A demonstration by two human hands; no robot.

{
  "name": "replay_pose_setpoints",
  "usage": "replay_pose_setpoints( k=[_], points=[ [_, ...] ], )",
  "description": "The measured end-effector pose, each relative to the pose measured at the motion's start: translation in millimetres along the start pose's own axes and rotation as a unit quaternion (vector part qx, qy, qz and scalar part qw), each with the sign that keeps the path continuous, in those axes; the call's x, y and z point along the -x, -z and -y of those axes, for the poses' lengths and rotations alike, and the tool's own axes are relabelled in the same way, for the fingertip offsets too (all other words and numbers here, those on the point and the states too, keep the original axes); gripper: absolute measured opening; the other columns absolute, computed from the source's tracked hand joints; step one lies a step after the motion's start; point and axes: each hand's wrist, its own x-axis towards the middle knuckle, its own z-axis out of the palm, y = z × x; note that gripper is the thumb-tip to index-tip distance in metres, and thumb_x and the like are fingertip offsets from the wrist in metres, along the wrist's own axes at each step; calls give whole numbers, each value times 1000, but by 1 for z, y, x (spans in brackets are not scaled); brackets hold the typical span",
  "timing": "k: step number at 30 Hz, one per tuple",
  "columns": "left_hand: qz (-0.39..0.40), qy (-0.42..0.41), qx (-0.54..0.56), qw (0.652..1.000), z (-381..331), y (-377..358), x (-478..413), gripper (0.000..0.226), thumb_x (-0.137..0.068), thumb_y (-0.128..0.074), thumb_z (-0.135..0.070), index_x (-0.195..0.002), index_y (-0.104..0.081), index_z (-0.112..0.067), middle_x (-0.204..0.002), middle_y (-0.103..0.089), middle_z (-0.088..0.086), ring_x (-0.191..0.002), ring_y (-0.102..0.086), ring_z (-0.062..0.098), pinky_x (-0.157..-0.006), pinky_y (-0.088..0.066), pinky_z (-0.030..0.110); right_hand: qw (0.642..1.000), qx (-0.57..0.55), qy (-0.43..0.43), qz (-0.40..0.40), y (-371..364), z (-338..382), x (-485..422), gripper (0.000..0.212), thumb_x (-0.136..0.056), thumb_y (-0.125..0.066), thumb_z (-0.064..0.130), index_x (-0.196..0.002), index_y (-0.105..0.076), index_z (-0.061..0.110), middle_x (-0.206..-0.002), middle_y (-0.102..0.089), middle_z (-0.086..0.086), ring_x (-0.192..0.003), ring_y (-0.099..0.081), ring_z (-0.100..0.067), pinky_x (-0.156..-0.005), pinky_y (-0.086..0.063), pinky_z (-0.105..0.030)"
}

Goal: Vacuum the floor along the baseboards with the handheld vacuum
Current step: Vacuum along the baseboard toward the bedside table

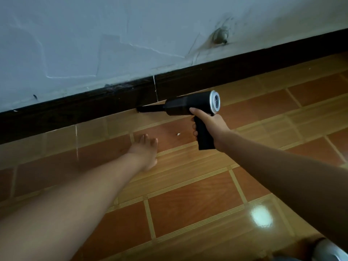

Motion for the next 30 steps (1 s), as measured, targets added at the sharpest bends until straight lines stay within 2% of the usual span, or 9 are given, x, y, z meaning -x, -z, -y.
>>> replay_pose_setpoints(
  k=[6,12,18,21,30],
  points=[
    [27,40,54,997,-27,10,-1,70,-101,-35,-35,-152,4,-9,-158,4,21,-147,-2,32,-117,-16,42,999,27,5,29,31,16,-16,28,-80,-72,31,-87,-60,7,-65,-57,-5,-49,-54,-16,-51,-48,-26],
    [7,97,89,991,-77,12,-6,71,-101,-36,-35,-152,4,-6,-158,7,20,-148,3,30,-120,-6,40,998,27,3,49,68,28,-31,29,-78,-73,32,-88,-59,8,-69,-58,-6,-52,-54,-17,-53,-48,-28],
    [10,139,133,981,-109,18,-2,70,-101,-37,-35,-152,2,-7,-159,5,17,-148,1,28,-121,-7,39,998,5,3,64,89,35,-35,24,-80,-72,28,-85,-59,8,-67,-58,-6,-50,-54,-16,-50,-48,-26],
    [14,145,134,980,-118,23,-2,69,-102,-35,-35,-152,2,-8,-159,4,16,-148,1,27,-121,-5,37,998,1,-5,59,93,35,-38,25,-79,-73,29,-82,-59,9,-64,-57,-5,-49,-53,-16,-50,-47,-27],
    [20,114,61,991,-109,27,-12,68,-101,-34,-34,-152,1,-6,-158,1,21,-148,-2,30,-119,-8,37,998,-14,-11,59,94,27,-39,33,-78,-74,31,-93,-59,5,-68,-58,-7,-52,-55,-16,-50,-47,-27]
  ],
)
